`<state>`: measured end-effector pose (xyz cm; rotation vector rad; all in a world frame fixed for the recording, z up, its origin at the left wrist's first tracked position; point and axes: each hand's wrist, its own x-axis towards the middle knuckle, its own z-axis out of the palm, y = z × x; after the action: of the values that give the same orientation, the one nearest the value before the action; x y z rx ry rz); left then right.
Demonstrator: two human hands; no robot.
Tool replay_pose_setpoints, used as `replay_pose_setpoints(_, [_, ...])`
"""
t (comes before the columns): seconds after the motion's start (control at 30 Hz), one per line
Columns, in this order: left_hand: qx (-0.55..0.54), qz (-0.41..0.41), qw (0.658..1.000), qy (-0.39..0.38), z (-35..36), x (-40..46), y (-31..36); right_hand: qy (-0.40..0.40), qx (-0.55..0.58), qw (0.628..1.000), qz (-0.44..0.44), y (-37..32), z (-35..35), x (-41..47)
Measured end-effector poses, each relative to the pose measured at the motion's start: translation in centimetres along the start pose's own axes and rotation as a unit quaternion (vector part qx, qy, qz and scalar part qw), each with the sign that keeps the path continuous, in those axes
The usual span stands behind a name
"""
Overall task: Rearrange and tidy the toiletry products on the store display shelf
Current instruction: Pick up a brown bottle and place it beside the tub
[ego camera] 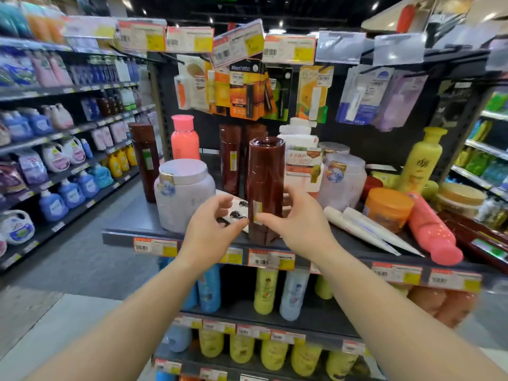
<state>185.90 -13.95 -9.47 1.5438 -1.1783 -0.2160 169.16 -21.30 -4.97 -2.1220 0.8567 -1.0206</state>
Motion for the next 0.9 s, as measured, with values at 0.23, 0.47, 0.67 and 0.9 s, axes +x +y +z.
replay_pose_setpoints(0.23, [-0.048, -0.018, 0.998, -0.037, -2.3, 0.6, -1.7, 0.002, 0.006, 1.0, 0.016, -0.1, 3.9, 1.2])
replay_pose_setpoints(0.47, [-0.021, -0.041, 0.999, -0.01, -4.5, 0.6, -3.9, 0.018, 0.031, 0.998, 0.047, 0.6, 7.6, 3.6])
replay_pose_setpoints(0.67, [0.015, -0.053, 0.998, 0.018, -6.9, 0.4, -5.3, 0.002, 0.008, 0.997, 0.074, 1.6, 9.8, 5.6])
replay_pose_setpoints(0.9, [0.038, -0.055, 0.998, 0.014, -8.2, 0.1, -5.8, 0.0, -0.02, 0.998, 0.067, 2.0, 10.1, 6.4])
